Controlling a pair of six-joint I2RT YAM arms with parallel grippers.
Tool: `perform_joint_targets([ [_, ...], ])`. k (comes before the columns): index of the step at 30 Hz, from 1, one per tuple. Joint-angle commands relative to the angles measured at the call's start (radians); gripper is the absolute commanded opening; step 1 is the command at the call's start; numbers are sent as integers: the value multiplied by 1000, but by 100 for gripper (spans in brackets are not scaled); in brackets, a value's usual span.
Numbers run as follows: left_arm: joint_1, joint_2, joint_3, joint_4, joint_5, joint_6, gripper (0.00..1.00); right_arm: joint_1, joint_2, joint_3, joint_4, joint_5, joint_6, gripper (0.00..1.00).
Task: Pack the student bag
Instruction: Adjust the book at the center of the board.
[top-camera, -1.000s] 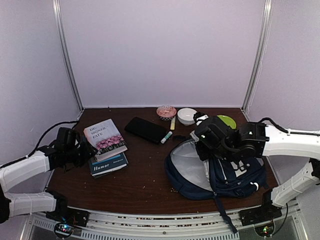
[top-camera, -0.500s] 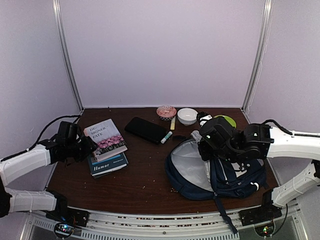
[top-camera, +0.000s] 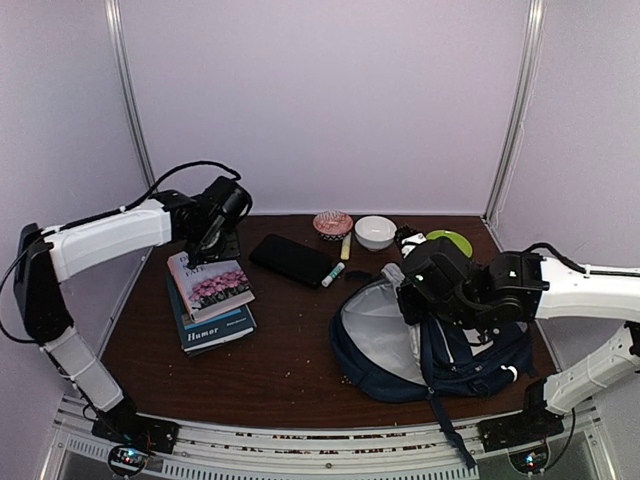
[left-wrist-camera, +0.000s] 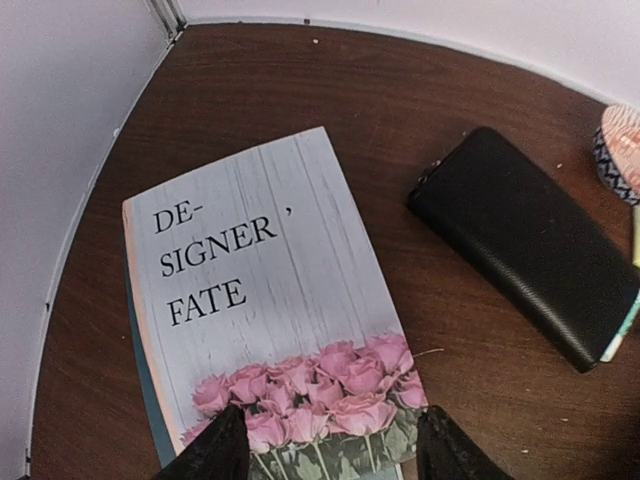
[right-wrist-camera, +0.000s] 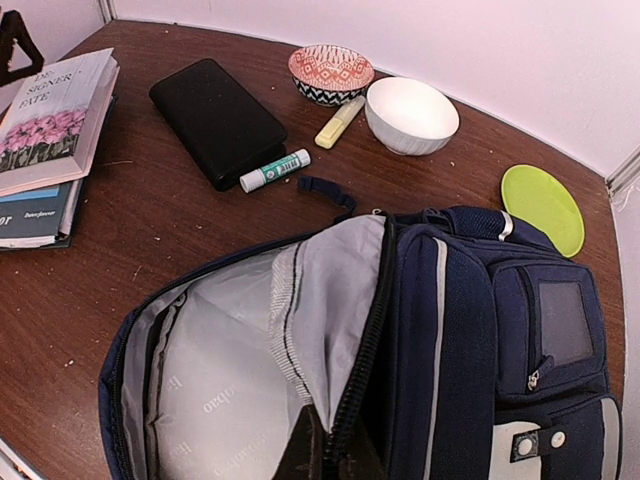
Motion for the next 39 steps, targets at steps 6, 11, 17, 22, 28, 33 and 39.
perform_joint_targets([
  [6,-29,308,354,-266,-113,-12,98,-15,-91,-35,63,40,7,0],
  [11,-28,424,440,-306,-126,-15,98,-21,-104,-45,74,35,-6,0],
  [17,-21,525,504,-338,-142,6,98,-27,-110,-53,88,24,-16,0],
  [22,-20,535,475,-337,-128,29,98,-28,-113,-54,90,22,-18,0],
  [28,-20,476,310,-269,-95,67,87,-31,-113,-50,97,17,-23,0],
  [33,-22,396,163,-212,-101,87,77,-32,-112,-46,97,14,-22,0],
  [39,-50,289,68,-182,-97,109,59,-32,-112,-40,94,11,-20,0],
])
